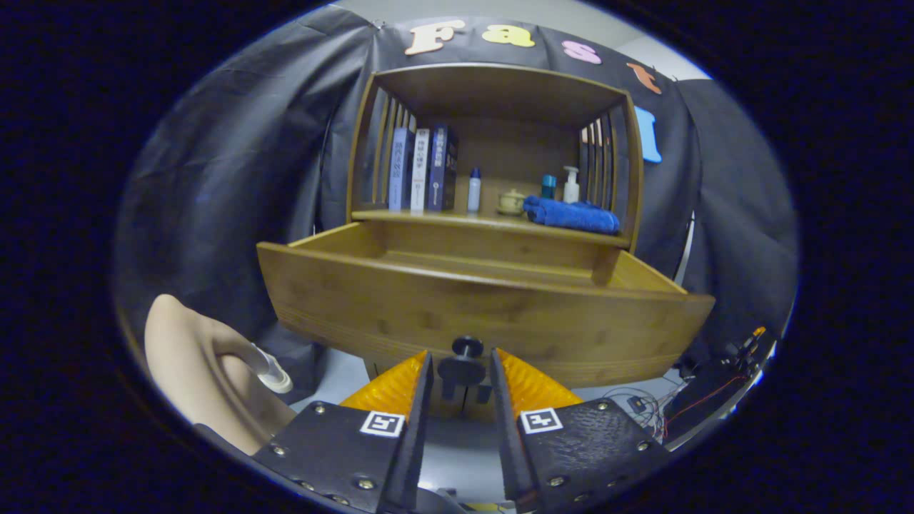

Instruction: Pull open the drawer, take out the items inside it, and place them on the countertop above the cabinet.

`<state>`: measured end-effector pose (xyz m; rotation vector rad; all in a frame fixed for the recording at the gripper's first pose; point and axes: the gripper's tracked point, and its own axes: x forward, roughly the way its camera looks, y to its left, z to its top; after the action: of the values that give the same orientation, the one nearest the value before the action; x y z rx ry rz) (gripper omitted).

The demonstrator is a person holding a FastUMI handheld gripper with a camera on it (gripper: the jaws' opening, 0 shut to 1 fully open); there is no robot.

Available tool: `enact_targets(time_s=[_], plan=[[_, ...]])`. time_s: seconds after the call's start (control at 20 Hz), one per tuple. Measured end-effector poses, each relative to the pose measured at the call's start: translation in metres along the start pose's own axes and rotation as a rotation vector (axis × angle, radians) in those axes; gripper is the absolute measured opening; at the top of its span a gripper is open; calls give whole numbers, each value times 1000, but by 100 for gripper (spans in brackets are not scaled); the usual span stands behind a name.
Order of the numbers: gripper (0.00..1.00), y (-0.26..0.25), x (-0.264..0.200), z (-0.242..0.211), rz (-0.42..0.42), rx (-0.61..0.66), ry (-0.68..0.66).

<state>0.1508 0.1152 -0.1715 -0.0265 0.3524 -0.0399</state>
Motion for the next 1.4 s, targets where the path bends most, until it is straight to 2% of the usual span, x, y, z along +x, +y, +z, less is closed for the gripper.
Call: enact_targets(time_s=[0.3, 0.75, 0.95, 1.15, 1.4], plan=[[45, 1, -22, 75, 22, -21, -173], [45, -37, -8, 163, -46, -38, -326], [44, -44, 11, 179, -49, -59, -318], [44, -47, 36, 182, -26, -37, -253], [45, -61, 64, 184, -40, -15, -195]])
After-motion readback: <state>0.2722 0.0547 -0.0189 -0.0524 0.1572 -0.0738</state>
